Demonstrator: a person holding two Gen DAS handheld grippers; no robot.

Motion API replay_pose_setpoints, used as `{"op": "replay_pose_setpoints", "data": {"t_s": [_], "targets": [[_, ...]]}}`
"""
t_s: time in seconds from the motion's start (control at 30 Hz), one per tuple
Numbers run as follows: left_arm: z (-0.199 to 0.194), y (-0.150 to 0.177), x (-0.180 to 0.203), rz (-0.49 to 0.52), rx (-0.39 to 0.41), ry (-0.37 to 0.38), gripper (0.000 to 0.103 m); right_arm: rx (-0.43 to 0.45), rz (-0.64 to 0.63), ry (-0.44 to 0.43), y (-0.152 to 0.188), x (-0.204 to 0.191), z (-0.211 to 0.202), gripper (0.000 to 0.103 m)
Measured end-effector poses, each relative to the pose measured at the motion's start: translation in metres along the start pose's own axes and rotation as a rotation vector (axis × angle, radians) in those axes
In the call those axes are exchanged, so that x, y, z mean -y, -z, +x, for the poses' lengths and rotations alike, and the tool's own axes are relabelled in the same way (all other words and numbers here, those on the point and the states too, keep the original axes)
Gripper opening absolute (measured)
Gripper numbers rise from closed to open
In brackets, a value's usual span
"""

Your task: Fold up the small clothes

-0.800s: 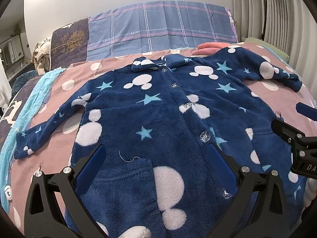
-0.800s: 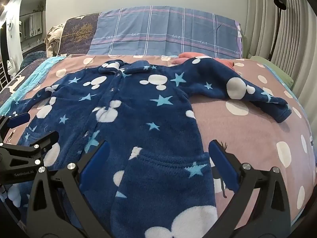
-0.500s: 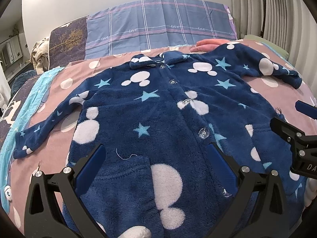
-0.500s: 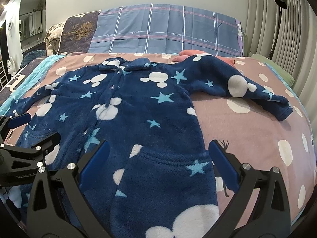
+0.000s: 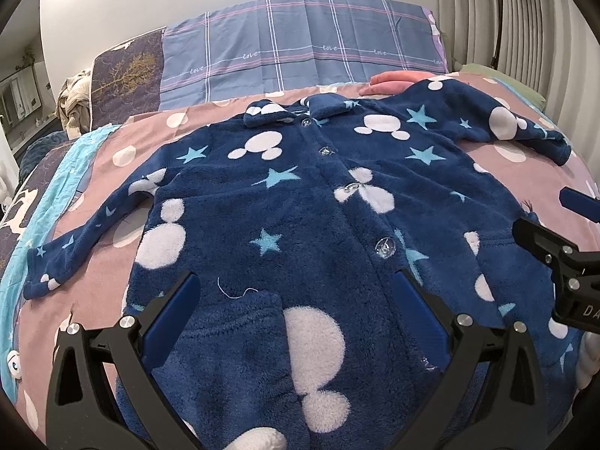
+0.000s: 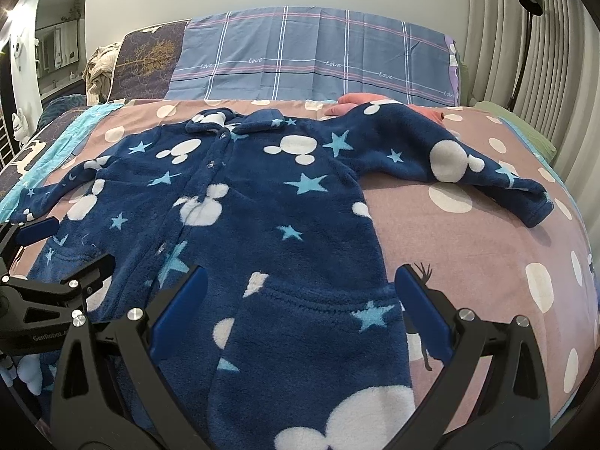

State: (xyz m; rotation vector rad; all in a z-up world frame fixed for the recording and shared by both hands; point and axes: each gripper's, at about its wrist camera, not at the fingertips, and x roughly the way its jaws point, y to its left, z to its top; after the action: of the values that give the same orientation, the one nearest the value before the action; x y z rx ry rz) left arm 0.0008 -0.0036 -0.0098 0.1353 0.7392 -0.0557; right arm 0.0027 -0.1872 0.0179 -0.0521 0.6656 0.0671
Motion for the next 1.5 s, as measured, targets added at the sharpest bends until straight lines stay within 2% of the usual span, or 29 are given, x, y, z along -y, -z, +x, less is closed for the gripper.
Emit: {"op": "replay_pose_setpoints", "data": {"t_s": [0.3,0.5,0.6,0.77,0.9,0.97,1.27,1.5], "targets": [[0.000,0.001,-0.004,-0.009,0.007,0.015,0.102,0.001,0.001,-0.001,0.000,0.001,0.000,0.101],[-0.005,0.001,-0.005,-0.003,0.077,0.002,0.102,-0.003,0.006,0.002,0.000,0.002,0.001,0.101],[-0.003,0.002,-0.006,0.008,0.061,0.010,0.102,-0.004,0.006,0.002,0.000,0.002,0.001,0.101],[0.004,0.004,-0.016,-0.050,-0.014,0.034,0.102,-0.003,0.006,0.003,0.000,0.002,0.001,0.101],[0.005,0.004,-0.026,-0.097,-0.026,0.036,0.102,-0.004,0.009,0.003,0.000,0.003,0.002,0.101],[0.004,0.004,-0.029,-0.094,-0.019,0.013,0.102,-0.006,0.010,0.002,0.000,0.003,0.002,0.101],[0.000,0.004,-0.040,-0.144,0.014,-0.004,0.099,-0.009,-0.008,0.005,-0.002,-0.002,0.002,0.101],[-0.001,0.005,-0.058,-0.231,0.039,0.044,0.099,-0.004,-0.009,0.006,-0.003,-0.004,0.001,0.101]]}}
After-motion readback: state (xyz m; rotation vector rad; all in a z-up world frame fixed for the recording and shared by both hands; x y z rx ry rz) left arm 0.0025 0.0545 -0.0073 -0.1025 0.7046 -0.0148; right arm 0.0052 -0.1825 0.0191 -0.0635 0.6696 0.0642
